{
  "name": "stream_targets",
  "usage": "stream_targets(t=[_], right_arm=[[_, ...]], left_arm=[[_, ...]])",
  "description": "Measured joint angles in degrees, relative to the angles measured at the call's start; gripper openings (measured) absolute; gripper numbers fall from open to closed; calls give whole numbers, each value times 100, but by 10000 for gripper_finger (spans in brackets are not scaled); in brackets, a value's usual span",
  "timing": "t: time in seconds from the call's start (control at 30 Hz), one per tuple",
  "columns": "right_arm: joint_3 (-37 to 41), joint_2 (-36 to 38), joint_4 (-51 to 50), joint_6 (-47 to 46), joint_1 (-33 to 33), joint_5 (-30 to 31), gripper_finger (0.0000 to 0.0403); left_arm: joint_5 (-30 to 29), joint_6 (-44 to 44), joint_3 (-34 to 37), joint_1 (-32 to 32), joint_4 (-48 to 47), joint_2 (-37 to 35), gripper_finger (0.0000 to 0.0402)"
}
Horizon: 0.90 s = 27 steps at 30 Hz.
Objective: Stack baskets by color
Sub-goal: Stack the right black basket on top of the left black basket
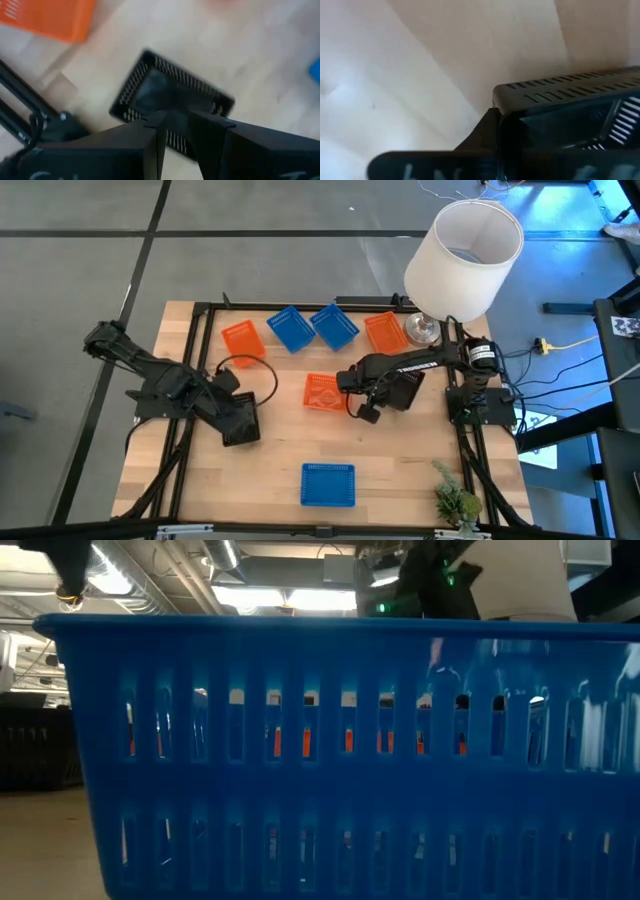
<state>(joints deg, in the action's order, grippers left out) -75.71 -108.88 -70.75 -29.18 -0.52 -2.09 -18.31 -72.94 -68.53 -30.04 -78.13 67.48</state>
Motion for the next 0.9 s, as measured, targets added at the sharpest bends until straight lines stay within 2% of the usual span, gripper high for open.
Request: stream_targets(t=[0.13,0.23,0.3,0.53,0.7,0.9], right_arm=[[-603,0,-661,186,133,192,2],[-1129,0,-1064,281,250,389,2],[-1478,0,-1205,292,301,530,2],[-2517,0,-1265,576,344,852,1],[-2876,2,-894,1091,344,859,0],[-2924,2,-571,1320,342,857,0]], left_arm=[[418,-43,5,-441,-145,0,69],[449,-216,196,-825,-80,0,69],[500,-415,482,-1055,41,0,69],[1385,-933,1876,-1712,895,3,69],[1368,-1059,2670,-1970,1619,3,69],[1081,-910,3424,-1885,2912,2,69]])
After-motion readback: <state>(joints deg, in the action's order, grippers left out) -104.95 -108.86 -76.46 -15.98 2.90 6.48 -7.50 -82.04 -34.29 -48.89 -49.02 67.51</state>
